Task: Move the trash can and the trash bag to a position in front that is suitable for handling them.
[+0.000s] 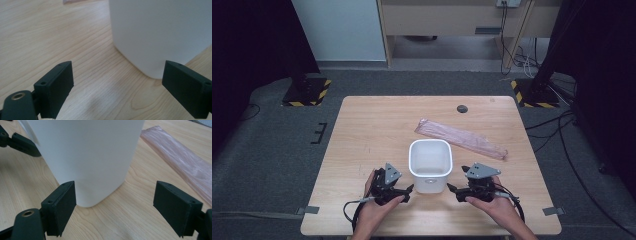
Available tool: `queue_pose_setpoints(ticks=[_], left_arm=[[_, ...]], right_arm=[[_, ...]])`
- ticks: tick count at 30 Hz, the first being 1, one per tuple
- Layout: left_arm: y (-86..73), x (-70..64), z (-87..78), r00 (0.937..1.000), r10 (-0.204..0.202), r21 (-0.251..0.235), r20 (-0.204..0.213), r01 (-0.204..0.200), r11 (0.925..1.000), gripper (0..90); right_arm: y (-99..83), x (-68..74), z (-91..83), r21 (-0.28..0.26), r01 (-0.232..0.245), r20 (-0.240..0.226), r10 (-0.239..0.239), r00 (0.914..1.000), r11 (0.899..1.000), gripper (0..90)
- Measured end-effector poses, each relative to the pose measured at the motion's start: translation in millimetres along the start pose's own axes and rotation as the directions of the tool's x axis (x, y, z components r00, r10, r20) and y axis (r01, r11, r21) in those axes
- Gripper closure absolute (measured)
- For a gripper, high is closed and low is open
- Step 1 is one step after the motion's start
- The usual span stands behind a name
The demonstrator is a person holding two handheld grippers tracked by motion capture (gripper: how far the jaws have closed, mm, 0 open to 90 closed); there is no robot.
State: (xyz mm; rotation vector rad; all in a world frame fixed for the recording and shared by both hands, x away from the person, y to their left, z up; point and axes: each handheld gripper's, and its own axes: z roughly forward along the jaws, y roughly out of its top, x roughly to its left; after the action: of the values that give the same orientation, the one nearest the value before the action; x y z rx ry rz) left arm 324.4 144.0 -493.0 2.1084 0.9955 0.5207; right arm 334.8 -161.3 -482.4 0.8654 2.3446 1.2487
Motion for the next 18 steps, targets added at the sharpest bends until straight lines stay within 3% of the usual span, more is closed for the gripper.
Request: queue_pose_setpoints(ticks=[4, 7, 12, 15, 18], left_arm=[[4.0, -7.0, -2.5, 0.9975, 0.033, -0.042, 0.062, -0.031, 0.9986, 12.4], [6.8, -11.9, -5.4, 0.9961, 0.043, -0.070, 0.077, -0.037, 0.9969, 15.3], [8.0, -17.7, -4.7, 0.9912, 0.035, -0.069, 0.128, -0.026, 0.9973, 26.7], [8.6, -21.0, -3.5, 0.9897, 0.049, -0.074, 0.134, -0.039, 0.9965, 37.2], [8.9, -23.7, -1.8, 0.9922, 0.052, -0.069, 0.113, -0.044, 0.9966, 47.0]], right_arm=[[2.9, 3.6, 0.8, -0.014, 0.007, -0.026, -0.008, 0.9996, 1.000, 16.6], [5.2, 8.9, 3.4, -0.016, 0.016, -0.044, -0.017, 0.9989, 1.000, 17.4], [8.4, 17.5, 9.3, -0.015, 0.045, -0.065, -0.046, 0.9968, 0.999, 27.5], [8.7, 18.5, 12.2, -0.018, 0.058, -0.066, -0.059, 0.9961, 0.998, 35.4], [8.8, 17.7, 13.9, -0.011, 0.069, -0.058, -0.069, 0.9959, 0.998, 41.4]])
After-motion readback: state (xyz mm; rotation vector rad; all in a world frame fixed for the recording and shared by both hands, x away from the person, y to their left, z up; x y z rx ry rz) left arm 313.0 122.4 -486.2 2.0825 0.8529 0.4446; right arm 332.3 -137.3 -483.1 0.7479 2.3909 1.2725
